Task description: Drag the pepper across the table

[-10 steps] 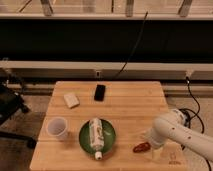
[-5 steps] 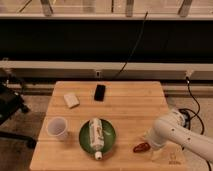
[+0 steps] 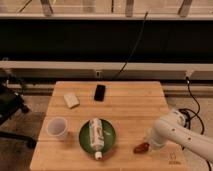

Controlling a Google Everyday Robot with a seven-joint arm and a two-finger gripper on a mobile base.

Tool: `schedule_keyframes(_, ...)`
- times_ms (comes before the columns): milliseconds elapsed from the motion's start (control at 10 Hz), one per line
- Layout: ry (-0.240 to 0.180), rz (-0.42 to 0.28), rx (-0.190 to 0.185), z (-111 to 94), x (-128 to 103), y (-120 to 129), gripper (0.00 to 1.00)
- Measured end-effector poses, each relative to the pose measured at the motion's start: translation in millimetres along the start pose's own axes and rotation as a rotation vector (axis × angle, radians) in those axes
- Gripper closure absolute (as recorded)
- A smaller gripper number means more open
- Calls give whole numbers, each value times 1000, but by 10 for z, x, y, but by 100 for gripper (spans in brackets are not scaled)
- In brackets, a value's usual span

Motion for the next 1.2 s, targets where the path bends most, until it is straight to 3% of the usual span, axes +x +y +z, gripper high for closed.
schedule_keyframes(800,1,-12,-5,9,73,-99,97)
schedule_keyframes(1200,6,-46,-16,-12,140,-310,97)
